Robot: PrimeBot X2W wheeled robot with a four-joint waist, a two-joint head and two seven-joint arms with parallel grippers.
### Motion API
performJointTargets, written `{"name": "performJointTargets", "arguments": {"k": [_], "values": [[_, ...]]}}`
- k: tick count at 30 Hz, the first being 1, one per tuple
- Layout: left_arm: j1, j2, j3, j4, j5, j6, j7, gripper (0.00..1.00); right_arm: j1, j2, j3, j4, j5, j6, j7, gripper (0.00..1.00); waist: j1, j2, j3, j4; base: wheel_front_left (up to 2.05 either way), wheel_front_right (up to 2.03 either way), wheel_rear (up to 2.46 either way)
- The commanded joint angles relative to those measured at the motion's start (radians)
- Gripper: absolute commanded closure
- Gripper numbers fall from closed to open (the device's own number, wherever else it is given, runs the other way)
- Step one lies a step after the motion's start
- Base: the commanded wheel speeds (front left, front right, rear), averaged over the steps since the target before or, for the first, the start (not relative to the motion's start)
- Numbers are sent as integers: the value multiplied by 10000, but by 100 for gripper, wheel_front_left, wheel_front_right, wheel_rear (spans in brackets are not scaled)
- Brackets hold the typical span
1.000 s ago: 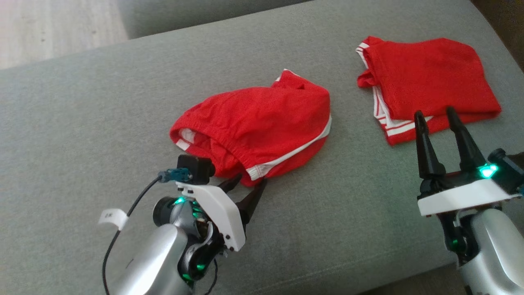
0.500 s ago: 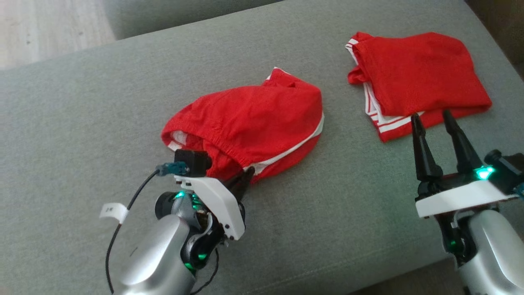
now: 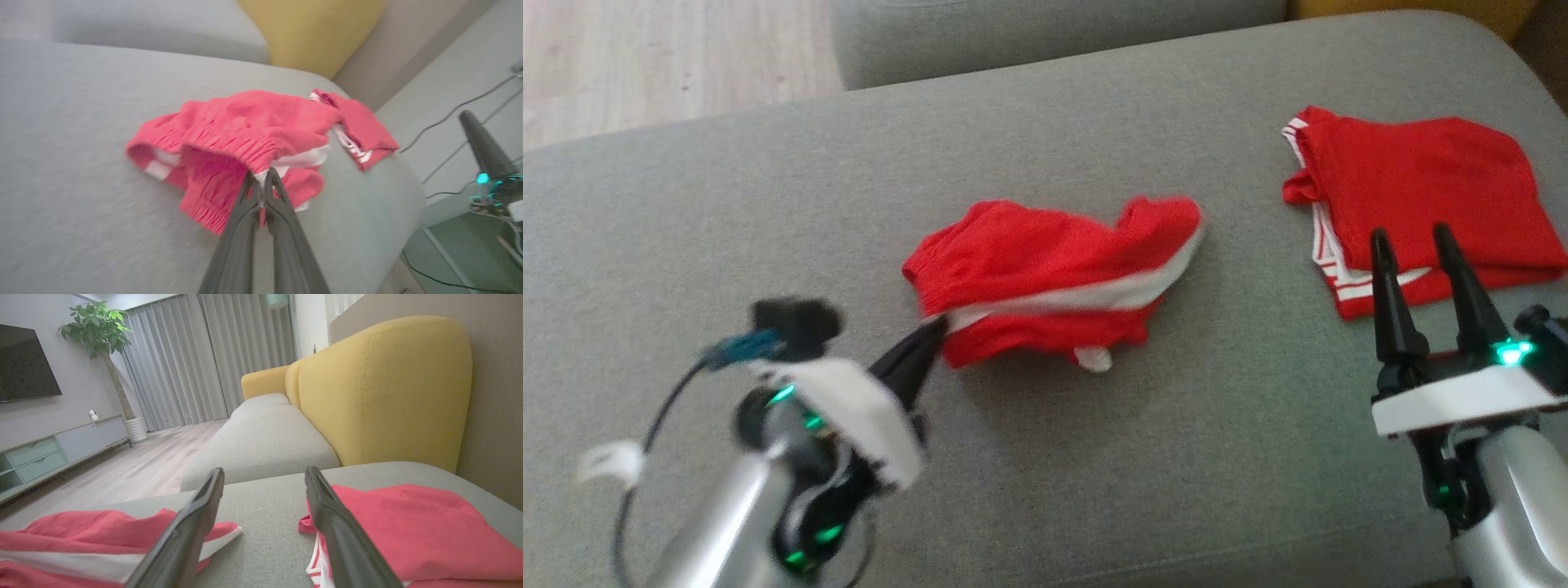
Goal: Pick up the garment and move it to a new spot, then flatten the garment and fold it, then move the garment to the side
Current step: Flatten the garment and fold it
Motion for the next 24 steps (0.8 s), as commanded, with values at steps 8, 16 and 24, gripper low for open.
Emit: {"name": "performJointTargets", "arguments": {"k": [8,16,24], "values": [[1198,1290,1223,-267,313,953,-252,100,179,-291,-16,-292,-8,-7,-108,0,0,0,-20,370,0,0,0],[1311,927,1230,593,972,980,-2194,0,223,-388,104,-147,80,-7,-100,0,0,0,-111,496,0,0,0],[1284,1138,1505,-551,2252,1749,-4119,0,331,-461,189,-151,90,-7,7,0,0,0,-311,760,0,0,0]]}}
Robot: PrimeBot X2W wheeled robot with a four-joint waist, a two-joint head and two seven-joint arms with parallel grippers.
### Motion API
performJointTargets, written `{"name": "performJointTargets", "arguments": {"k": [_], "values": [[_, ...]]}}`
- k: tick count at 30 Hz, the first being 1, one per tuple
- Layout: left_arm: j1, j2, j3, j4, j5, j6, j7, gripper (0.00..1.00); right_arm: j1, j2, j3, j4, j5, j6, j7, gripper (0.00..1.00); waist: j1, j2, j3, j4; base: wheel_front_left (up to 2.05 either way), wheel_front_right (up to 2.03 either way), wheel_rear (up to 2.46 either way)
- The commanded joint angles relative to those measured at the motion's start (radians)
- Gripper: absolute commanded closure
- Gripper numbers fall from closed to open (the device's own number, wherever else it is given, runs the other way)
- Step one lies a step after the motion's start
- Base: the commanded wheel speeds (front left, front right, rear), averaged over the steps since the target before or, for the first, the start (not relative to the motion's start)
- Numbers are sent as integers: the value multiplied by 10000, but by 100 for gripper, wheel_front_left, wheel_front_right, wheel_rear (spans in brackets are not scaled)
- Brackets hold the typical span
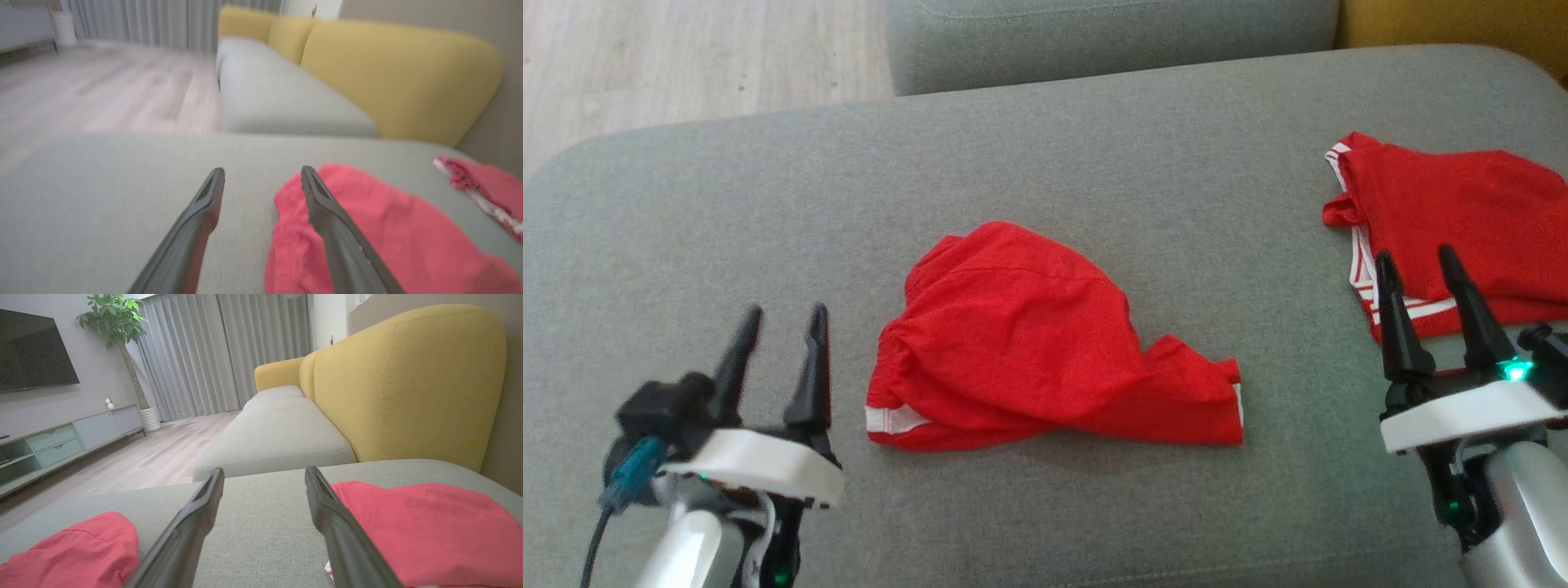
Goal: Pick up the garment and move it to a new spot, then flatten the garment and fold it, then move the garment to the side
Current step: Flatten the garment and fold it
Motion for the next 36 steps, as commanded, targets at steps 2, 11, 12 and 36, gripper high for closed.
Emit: {"name": "performJointTargets", "arguments": {"k": [2,11,12,36], "values": [[-289,147,590,-631,323,283,-444,0,52,-221,220,-310,41,-9,35,0,0,0,-63,94,0,0,0],[174,-245,729,-1026,1566,1096,-818,0,237,-365,1078,-540,473,-9,825,0,0,0,-115,298,0,0,0],[228,-296,784,-999,1661,1226,-822,0,332,-502,1651,-604,876,-9,1462,0,0,0,-118,326,0,0,0],[419,-1391,1376,-663,2014,765,-834,0,112,-1056,3017,102,2793,-9,5969,82,0,0,69,1274,0,0,0]]}}
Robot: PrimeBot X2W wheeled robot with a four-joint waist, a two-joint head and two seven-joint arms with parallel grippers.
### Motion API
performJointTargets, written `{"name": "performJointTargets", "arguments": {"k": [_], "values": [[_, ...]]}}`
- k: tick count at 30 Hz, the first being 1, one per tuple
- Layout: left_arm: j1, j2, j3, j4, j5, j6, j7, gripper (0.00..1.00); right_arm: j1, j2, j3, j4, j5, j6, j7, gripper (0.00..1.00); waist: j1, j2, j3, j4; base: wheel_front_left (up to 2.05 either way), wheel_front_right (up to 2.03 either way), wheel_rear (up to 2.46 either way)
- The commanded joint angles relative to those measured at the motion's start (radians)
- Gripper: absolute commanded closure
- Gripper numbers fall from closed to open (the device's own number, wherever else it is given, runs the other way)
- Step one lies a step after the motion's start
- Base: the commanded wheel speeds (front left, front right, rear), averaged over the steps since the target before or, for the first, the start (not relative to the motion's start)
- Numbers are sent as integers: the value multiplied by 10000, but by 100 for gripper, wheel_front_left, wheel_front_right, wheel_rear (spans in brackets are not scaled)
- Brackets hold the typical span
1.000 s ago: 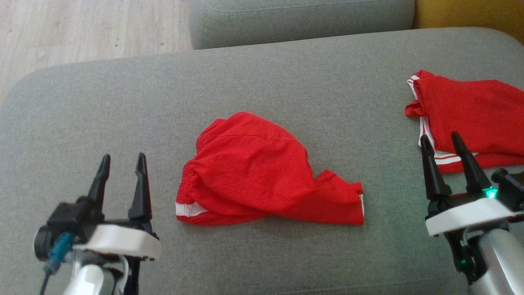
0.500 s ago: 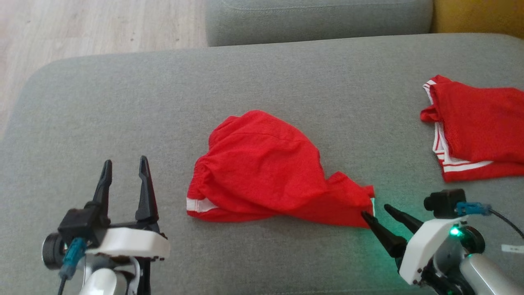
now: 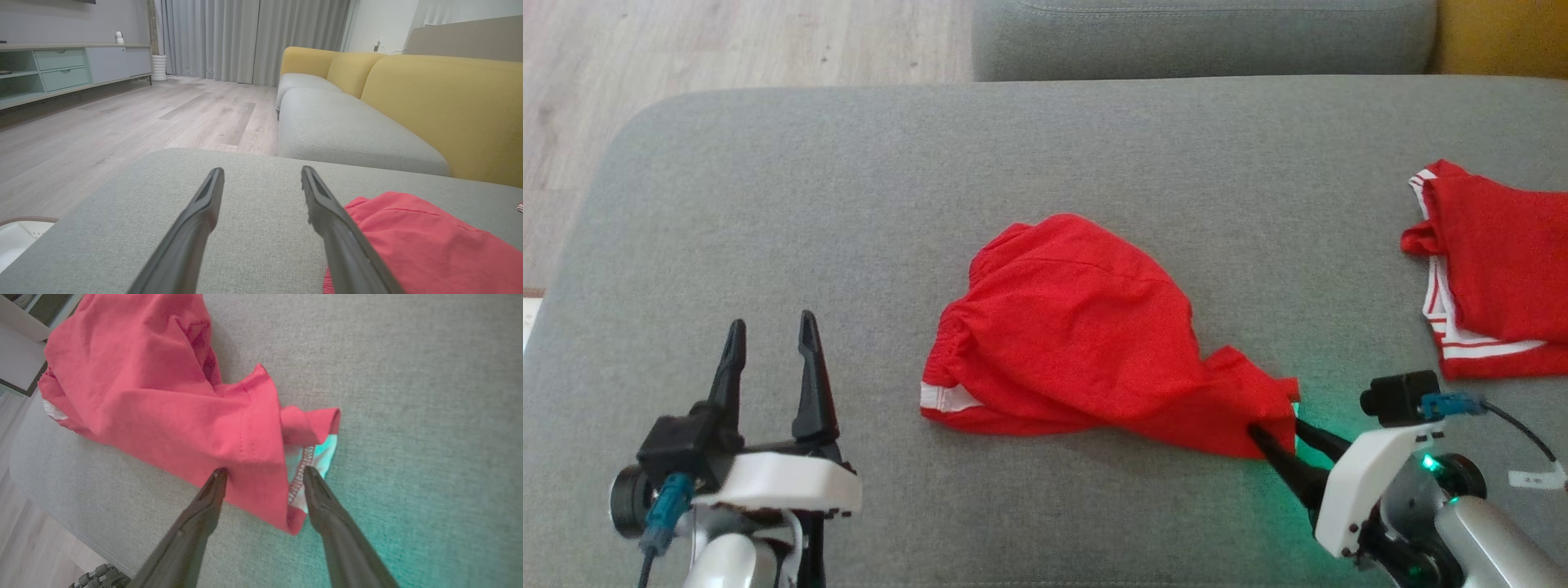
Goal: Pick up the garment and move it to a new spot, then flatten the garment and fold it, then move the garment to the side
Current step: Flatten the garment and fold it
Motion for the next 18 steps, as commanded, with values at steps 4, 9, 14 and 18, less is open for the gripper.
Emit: {"name": "performJointTargets", "arguments": {"k": [4,9,14,18], "values": [[-170,-91,507,-165,154,-148,-121,0,-397,-280,65,-601,74,-7,-142,100,0,0,-16,190,0,0,0],[-112,-174,585,-96,181,-267,-121,0,-386,-464,-160,-1206,291,-7,-111,100,0,0,-69,311,0,0,0],[-155,-261,599,-31,225,-383,-122,0,-819,-762,-532,-2015,1664,-7,1149,100,0,0,147,455,0,0,0],[-313,-340,523,11,293,-463,-122,0,-1854,-1107,-1048,-1765,2896,-7,2474,100,0,0,473,630,0,0,0]]}}
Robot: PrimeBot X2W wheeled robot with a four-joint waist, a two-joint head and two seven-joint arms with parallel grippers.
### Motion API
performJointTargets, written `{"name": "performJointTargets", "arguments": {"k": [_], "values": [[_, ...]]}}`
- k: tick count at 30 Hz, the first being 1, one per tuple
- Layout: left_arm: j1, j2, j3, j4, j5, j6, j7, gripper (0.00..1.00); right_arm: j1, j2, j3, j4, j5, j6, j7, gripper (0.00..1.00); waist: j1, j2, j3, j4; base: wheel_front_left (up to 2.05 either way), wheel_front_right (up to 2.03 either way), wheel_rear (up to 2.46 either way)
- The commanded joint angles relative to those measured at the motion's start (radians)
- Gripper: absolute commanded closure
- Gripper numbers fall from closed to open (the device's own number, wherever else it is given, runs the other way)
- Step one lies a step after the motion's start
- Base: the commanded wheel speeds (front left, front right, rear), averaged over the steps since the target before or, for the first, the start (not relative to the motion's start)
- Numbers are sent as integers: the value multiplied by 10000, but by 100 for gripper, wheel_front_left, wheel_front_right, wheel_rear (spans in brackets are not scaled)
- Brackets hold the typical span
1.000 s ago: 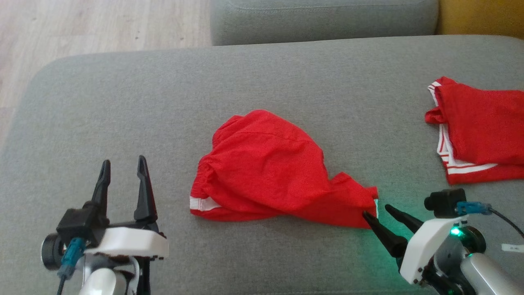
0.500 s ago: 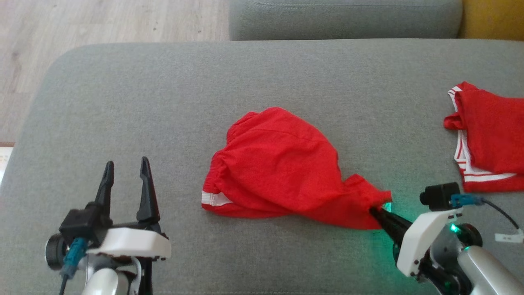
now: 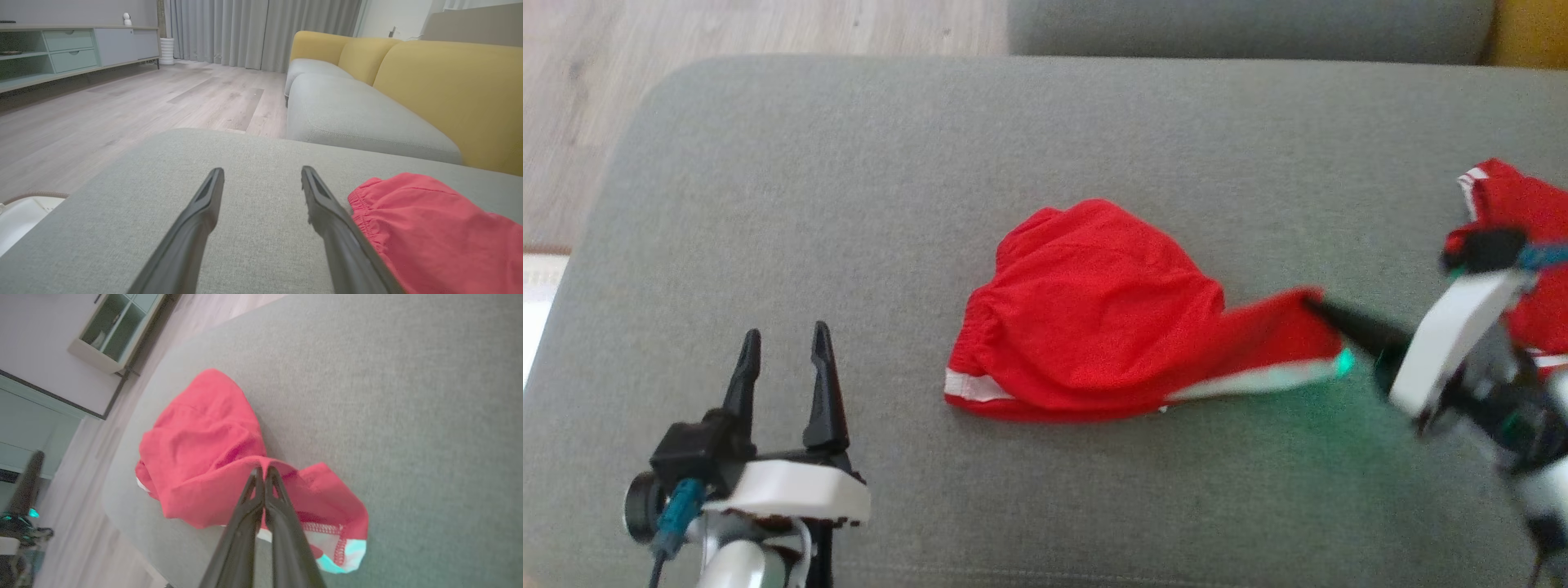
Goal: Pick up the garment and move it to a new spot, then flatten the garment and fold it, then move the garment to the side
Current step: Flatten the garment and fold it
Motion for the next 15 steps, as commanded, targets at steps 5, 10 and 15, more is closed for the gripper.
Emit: {"name": "performJointTargets", "arguments": {"k": [5,10,15], "values": [[-850,-208,92,-59,178,-154,-122,0,-2144,-236,-1032,1711,2147,-7,2172,100,0,0,752,589,0,0,0],[-1266,-440,-110,137,280,-275,-122,0,-3870,-121,-1703,4349,2809,-7,3347,100,0,0,1314,1136,0,0,0],[-1487,-557,-137,275,358,-331,-122,0,-5029,20,-1802,6420,2543,-7,3669,100,0,0,1541,1337,0,0,0]]}}
